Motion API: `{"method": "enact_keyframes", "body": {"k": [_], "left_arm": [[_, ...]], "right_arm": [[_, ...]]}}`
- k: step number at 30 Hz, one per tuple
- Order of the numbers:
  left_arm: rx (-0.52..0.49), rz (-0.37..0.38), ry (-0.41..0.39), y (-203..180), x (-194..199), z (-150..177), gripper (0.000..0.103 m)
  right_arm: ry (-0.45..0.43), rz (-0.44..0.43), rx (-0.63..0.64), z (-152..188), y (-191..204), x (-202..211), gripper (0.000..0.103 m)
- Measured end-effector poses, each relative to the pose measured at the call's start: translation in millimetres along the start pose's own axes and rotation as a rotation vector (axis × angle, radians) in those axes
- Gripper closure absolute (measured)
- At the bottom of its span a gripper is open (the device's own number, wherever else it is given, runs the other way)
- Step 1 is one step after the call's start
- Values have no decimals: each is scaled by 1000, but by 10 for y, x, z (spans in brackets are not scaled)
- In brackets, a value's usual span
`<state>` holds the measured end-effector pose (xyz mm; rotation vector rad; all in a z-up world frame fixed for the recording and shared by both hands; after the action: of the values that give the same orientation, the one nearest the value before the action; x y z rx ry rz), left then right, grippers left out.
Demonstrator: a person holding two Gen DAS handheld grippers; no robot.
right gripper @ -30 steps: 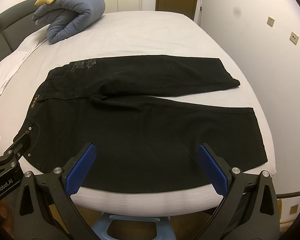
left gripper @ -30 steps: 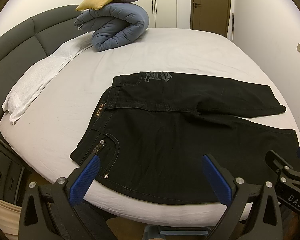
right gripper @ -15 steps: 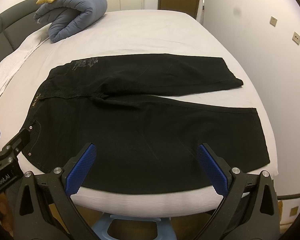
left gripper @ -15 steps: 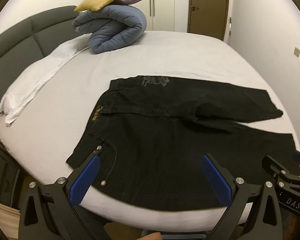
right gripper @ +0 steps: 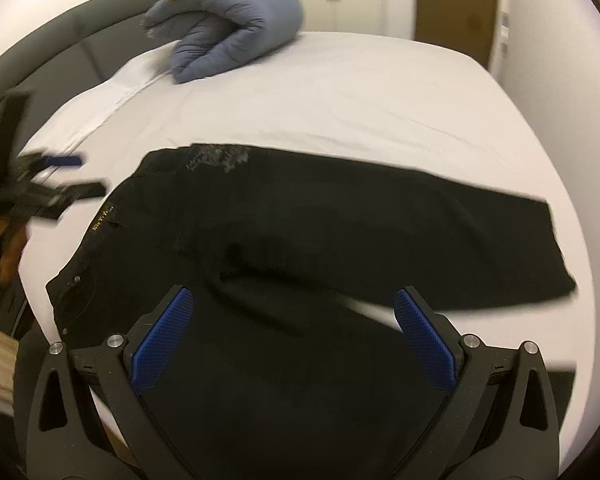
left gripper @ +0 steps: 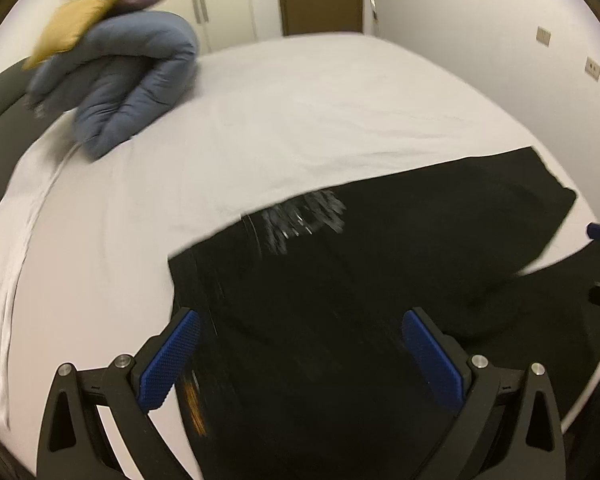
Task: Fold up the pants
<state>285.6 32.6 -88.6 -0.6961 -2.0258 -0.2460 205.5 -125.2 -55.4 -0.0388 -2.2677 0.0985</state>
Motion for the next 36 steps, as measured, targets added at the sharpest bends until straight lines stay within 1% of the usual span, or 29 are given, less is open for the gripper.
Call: {"method": "enact_keyframes", "body": {"k": [2,4,7,8,10,12,14,16,18,19,21,22,23,25,26,27,28,30,33,36], "left_arm": [[-57,36,47,183,-290,-245,0],[-109,33,113,363,-595,-419,0],[-182,33,193,532,-990,-562,1],[-202,34,218,592,-1089,-599,2],[-238,22,268,710,-1289,-640,9],[-238,14,314,820,-1438,-638,9],[-228,22,338,912,-1558,-634,9],[-206,61,357,962,-1637,-597,10],[-173,110,393,986,-1738,-503,15],[-157,135,398,983,-1767,-466,21],[-148,162,394,951,-1759,-444,34],[-140,185,391,924,-1736,-438,51],[-141,189,384,892,-1698,-430,70],[-158,179,373,835,-1625,-420,91],[-177,162,358,807,-1554,-394,95],[-195,143,335,778,-1487,-378,95],[-216,117,292,736,-1375,-362,96],[-249,84,221,624,-1159,-308,96],[-295,56,125,427,-815,-171,96],[-354,6,69,279,-578,-30,96]], "right_arm": [[-11,-51,54,-175,-6,-212,10],[-11,-94,95,-294,-17,-400,18],[-4,-143,132,-430,-42,-650,28],[-2,-154,142,-452,-50,-709,29],[4,-185,169,-495,-69,-858,36],[13,-198,203,-529,-94,-1014,39],[21,-205,224,-563,-117,-1147,42],[21,-221,231,-572,-114,-1218,45],[23,-241,233,-598,-120,-1276,49],[24,-250,237,-615,-124,-1296,52],[28,-251,253,-705,-105,-1386,56],[29,-250,263,-757,-90,-1431,59],[29,-249,271,-815,-56,-1473,61],[15,-250,299,-953,22,-1499,61],[5,-248,313,-1034,51,-1523,61],[1,-249,322,-1094,94,-1525,61],[-4,-251,338,-1184,138,-1555,61],[-14,-252,372,-1324,235,-1578,62],[-17,-233,445,-1508,370,-1652,61],[-5,-231,486,-1641,466,-1730,61]]}}
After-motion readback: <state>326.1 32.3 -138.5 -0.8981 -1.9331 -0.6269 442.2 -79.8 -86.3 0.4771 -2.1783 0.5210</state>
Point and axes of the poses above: each gripper's, at about its wrist camera, not at the fingertips, and x roughly against the way its jaws point, y to its left, z to its underside, the point moved 6 cm from there along -x, roughly the way its jaws point, and after that the axes turned 11 degrees about z, right-handed, at the moved point
